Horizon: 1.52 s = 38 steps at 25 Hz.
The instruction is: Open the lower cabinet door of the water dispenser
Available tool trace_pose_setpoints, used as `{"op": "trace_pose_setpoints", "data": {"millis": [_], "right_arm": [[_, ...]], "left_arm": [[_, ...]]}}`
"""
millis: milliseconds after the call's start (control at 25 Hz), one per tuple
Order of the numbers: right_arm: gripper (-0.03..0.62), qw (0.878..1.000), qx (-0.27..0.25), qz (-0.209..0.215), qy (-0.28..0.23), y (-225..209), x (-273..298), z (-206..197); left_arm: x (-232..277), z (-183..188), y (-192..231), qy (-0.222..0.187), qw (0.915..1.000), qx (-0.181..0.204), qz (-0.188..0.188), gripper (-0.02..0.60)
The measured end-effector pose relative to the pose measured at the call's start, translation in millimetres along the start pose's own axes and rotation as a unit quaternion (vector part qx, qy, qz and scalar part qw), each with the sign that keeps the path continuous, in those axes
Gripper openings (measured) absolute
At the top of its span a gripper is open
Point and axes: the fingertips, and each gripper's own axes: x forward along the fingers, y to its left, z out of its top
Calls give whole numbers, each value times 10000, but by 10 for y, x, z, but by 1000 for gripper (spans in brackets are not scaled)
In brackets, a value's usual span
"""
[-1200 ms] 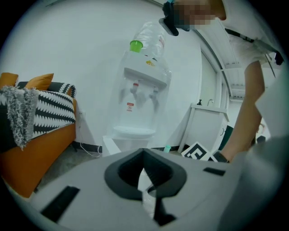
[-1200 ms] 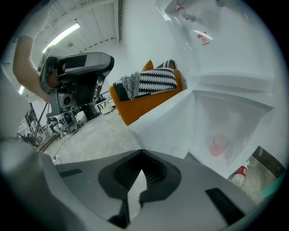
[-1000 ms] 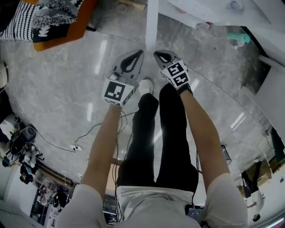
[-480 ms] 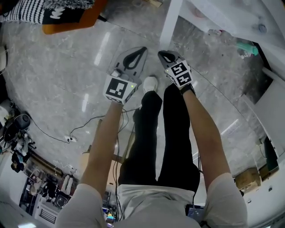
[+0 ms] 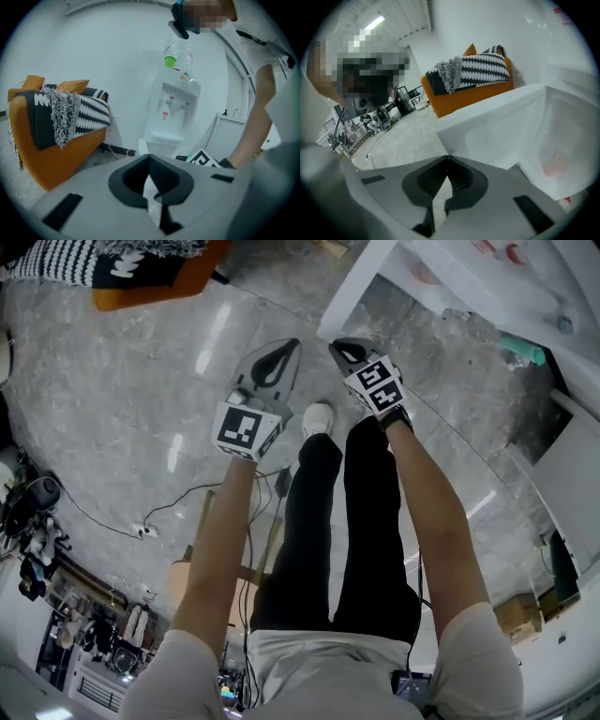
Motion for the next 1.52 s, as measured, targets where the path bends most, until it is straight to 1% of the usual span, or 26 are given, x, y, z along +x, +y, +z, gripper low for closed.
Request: {"op": "trace_pose_setpoints", "data": {"millis": [160,320,480,600,760,880,1080,1160,1280,1520], "right_arm": [[8,10000,28,23,-50,8,124,121],[8,9999,-10,100,-35,24,285,266],[8,9998,81,165,-105,23,462,423],[8,9996,127,202,-170,1,598,557],[8,9996,-20,221,-200,-36,783,757],[8,9993,-63,250,-263,-68,918,920],[8,9984,184,251,-473,-222,1069,1175],[8,9981,198,249,-537,-289,1132,1303],[8,9972,262,204,-670,-394,1194,1509],[8,9933,616,131,-970,-549,1318,1885]], "left_arm": [[-2,5,56,51,10000,24,-56,5],[-13,18,182,32,10000,-46,10,5],[-73,-13,334,66,9997,-121,188,5],[-149,2,457,-10,9992,-154,359,5],[-279,-38,592,-3,9984,-178,530,5],[-355,-49,661,-88,9977,-155,647,5],[-418,-117,666,-122,9959,-323,833,5],[-451,-128,673,-139,9950,-365,915,5],[-511,-163,688,-174,9928,-499,1073,5],[-620,-106,758,-333,9873,-720,1375,5]]}}
